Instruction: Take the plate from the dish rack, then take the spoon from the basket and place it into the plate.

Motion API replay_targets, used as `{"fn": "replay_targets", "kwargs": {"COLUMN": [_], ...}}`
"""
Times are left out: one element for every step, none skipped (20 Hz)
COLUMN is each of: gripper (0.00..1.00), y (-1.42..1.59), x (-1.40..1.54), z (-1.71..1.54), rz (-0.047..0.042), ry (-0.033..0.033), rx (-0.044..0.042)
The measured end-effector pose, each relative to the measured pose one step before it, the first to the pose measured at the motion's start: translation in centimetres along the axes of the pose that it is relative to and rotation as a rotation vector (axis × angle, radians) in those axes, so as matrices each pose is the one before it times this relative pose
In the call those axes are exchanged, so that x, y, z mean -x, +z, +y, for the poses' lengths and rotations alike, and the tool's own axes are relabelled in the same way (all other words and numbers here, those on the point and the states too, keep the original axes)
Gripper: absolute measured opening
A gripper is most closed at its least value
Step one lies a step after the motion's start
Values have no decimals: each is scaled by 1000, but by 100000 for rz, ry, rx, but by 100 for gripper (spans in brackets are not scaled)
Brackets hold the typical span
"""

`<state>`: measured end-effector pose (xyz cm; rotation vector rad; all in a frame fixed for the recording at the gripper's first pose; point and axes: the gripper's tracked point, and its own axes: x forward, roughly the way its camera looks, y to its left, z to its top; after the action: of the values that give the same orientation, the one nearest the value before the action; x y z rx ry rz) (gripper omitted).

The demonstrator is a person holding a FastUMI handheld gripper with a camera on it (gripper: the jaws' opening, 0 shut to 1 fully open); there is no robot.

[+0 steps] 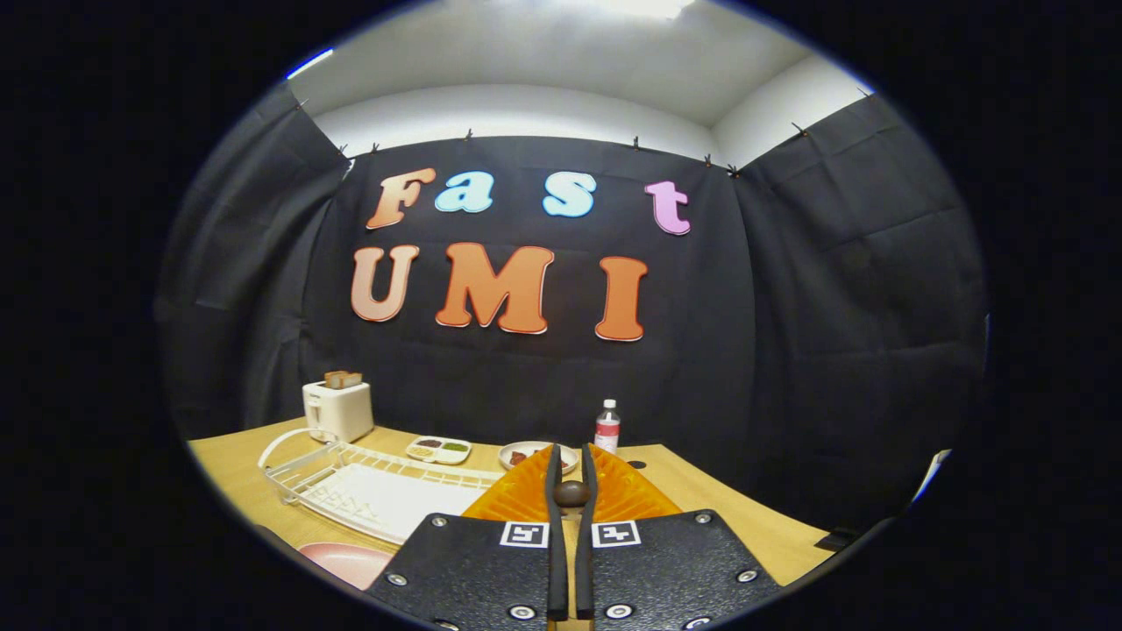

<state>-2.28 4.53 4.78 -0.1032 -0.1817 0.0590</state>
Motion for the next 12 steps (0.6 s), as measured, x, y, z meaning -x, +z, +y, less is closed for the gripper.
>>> {"fn": "replay_targets", "kwargs": {"gripper": [4, 3, 3, 3, 4, 4, 4, 4, 4, 4, 4, 4], "y": [-329, -325, -280, -371, -387, -400, -453, -554, -443, -479, -524, -636], "x": [957, 903, 768, 690, 644, 448, 387, 339, 287, 225, 116, 79], "z": [1066, 1046, 1073, 974, 1027, 932, 936, 819, 887, 890, 840, 852], "rz": [656, 436, 564, 387, 393, 460, 279, 472, 264, -147, 267, 498], "ry": [2031, 2027, 1982, 1741, 1713, 1610, 1546, 1185, 1288, 1423, 1230, 1170], "rx": [-234, -346, -343, -596, -626, -607, -553, -461, -157, 140, 180, 60]}}
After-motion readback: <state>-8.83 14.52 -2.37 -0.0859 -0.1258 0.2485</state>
